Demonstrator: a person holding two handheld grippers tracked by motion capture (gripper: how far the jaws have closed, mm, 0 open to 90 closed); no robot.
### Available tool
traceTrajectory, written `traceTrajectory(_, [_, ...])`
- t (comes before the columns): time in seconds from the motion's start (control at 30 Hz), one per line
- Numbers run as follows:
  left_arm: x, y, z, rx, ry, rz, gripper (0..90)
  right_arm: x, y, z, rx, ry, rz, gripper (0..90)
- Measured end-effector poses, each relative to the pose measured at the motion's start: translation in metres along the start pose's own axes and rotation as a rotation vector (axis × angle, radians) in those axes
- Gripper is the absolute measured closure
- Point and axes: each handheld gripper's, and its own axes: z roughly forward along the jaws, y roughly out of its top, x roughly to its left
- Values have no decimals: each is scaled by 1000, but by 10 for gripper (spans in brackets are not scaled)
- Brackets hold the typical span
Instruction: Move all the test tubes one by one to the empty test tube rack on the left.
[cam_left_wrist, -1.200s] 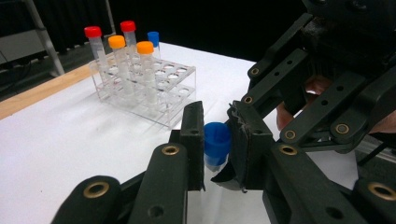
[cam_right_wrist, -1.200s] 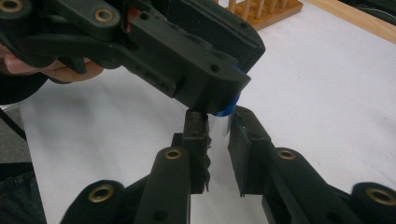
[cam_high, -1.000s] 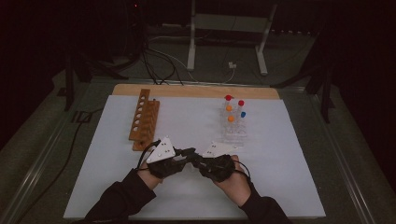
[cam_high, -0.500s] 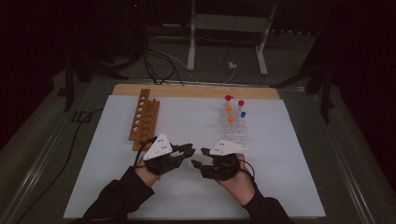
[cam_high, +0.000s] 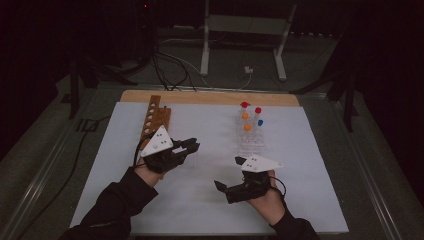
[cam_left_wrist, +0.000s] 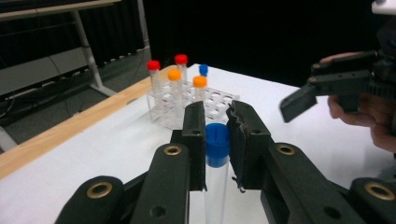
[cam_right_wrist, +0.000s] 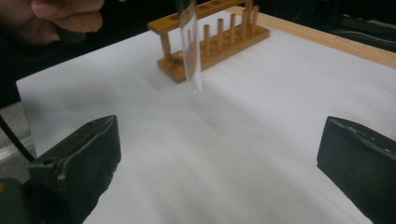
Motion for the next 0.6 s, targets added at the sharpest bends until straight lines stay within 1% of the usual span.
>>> traceTrajectory(0.03, [2,2,-1,0,5,-1,783,-1,-1,-1,-2,-9,4,0])
traceTrajectory(0.07, [5,4,-2,-1,15,0,783,-3,-1,-3,-10,-7,12,0])
traceTrajectory(0.1, [5,4,-2,-1,15,0,783,-4,-1,-5,-25,-6,21,0])
traceTrajectory(0.13, [8,5,-2,0,27,2,783,-4,-1,-5,-25,-6,21,0])
traceTrajectory(0.17, [14,9,-4,-4,47,0,783,-6,0,-7,-37,-7,28,0])
traceTrajectory(0.2, [14,9,-4,-4,47,0,784,-6,0,-8,-44,-14,29,0])
traceTrajectory(0.23, [17,10,-5,-3,56,2,784,-6,0,-8,-44,-14,29,0])
traceTrajectory(0.27, [20,12,-5,-6,63,-2,783,-6,1,-9,-47,-24,15,0])
traceTrajectory(0.3, [27,14,-7,-9,82,-3,784,-5,1,-9,-54,-27,12,0])
traceTrajectory(0.33, [27,14,-7,-9,82,-3,783,-5,1,-9,-54,-27,12,0])
traceTrajectory(0.37, [30,15,-8,-11,89,-8,783,-4,1,-10,-64,-23,6,0])
traceTrajectory(0.4, [36,16,-9,-12,110,-10,783,-4,1,-10,-63,-20,4,0])
traceTrajectory(0.43, [36,16,-9,-12,110,-10,783,-4,1,-10,-66,-21,3,0])
traceTrajectory(0.47, [39,15,-10,-15,116,-19,783,-4,1,-10,-71,-17,3,0])
traceTrajectory(0.5, [44,15,-11,-13,134,-20,784,-4,1,-10,-71,-14,4,0])
traceTrajectory(0.53, [44,15,-11,-13,134,-20,783,-4,1,-10,-68,-17,2,0])
traceTrajectory(0.57, [47,14,-11,-13,141,-22,783,-4,1,-10,-68,-17,2,0])
traceTrajectory(0.6, [52,14,-12,-11,159,-20,783,-4,1,-10,-63,-22,0,0])
